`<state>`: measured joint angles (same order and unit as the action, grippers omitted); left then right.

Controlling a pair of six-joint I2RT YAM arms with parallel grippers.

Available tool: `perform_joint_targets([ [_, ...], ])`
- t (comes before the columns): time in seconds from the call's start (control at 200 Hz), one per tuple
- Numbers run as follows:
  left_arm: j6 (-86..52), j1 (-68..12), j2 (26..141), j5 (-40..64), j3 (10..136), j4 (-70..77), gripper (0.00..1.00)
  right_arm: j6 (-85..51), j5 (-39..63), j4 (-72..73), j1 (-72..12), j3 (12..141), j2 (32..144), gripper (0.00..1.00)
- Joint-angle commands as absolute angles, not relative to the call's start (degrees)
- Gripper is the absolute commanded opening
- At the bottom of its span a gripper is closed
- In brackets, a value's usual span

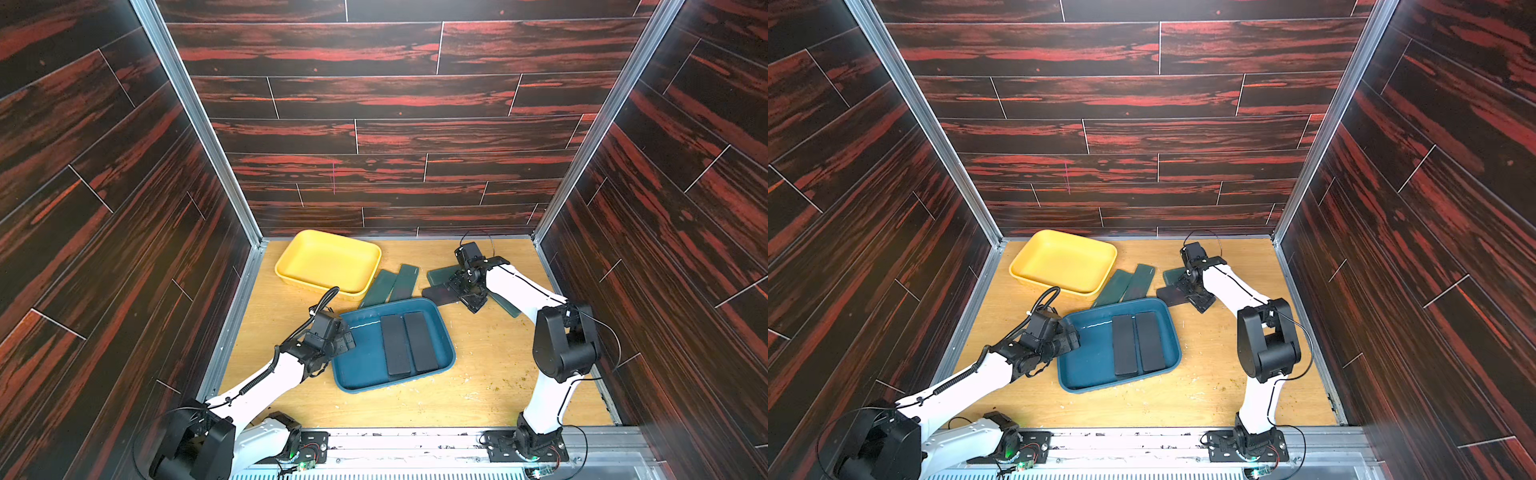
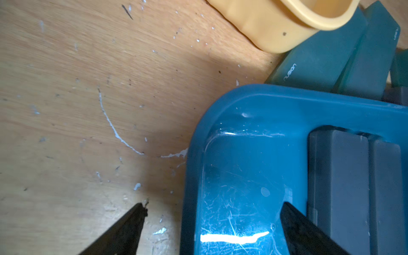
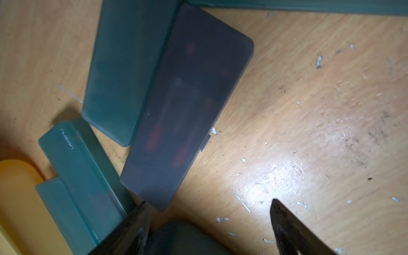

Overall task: Place the pencil cases by color into the storage box
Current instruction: Pick up the pencil case from the center of the board.

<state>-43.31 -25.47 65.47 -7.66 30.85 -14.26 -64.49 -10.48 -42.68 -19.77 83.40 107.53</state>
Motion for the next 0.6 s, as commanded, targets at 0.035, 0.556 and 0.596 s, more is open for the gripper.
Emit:
perform_joint_targets([
  [0.035, -43.05, -25.92, 64.51, -6.86, 29.88, -12.43, 0.96, -67.06, -8.96, -45.48, -18.65, 85.48, 111.1, 0.86],
  [0.556, -38.76, -28.08, 64.82, -4.18, 29.73, -10.52, 0.96, -67.81, -7.74, -45.04, -15.74, 90.46, 117.8, 0.86],
  [0.596, -38.76, -28.28, 65.02, -4.04, 29.63, -10.04, 0.96, -68.08, -7.67, -45.0, -15.71, 90.9, 118.26, 0.86],
])
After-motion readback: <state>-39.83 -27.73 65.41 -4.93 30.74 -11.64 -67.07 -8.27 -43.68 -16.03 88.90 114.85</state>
